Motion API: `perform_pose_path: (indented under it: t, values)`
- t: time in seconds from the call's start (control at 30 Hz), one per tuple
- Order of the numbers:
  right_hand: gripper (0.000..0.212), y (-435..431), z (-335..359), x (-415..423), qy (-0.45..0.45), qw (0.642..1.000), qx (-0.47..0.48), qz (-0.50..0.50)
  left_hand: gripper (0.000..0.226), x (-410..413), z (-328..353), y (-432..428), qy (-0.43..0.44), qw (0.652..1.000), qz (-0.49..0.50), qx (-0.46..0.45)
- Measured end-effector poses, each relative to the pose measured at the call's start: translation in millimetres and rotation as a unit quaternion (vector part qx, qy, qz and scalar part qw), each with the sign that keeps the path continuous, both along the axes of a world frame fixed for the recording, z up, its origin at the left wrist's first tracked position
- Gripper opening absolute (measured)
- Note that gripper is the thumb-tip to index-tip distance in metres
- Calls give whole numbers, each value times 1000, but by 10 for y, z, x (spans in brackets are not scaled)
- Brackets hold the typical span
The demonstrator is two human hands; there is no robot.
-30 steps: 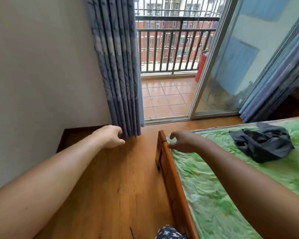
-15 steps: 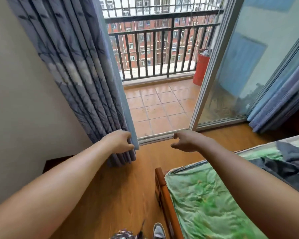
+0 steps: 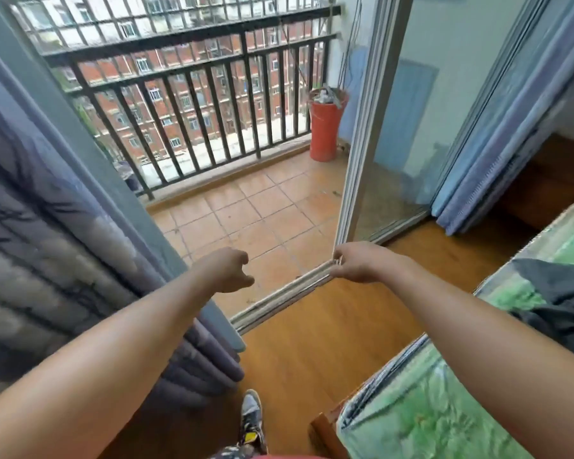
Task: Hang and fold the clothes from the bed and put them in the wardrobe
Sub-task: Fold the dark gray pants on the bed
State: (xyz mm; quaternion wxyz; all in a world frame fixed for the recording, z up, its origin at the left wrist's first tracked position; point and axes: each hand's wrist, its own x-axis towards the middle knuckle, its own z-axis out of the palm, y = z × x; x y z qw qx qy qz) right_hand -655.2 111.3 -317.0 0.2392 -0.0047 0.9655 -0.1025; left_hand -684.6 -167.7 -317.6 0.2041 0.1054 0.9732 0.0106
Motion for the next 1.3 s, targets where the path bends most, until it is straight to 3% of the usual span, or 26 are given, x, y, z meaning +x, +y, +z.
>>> perform_pose_path:
  t: [0.2,0.53,0.73,0.97,1.17,1.3]
  values:
    - [44,139,-8,-686,-16,996,12,-89,57,-1096,-93,66,-29,996,-79,-17]
    - [58,961,-244,-469,-65,953,-11,-295,55,-1831,-236,1465,-57,958,-279,-19]
    - [57,1803,-632,-203,-81,908,-46,-408,51,-1971,-336,2817,-65,906,-415,-47]
    - [38,3037,-887,166,-88,850,-82,-513,60,-2075,-539,4659,-96,857,-501,-76]
    - [31,3782,-892,762,-59,804,-73,-588,62,-1675,-635,6009,-98,783,-611,-73]
    - [23,3974,-1069,1179,-59,749,-90,-654,60,-1316,-789,6697,-98,721,-681,-85]
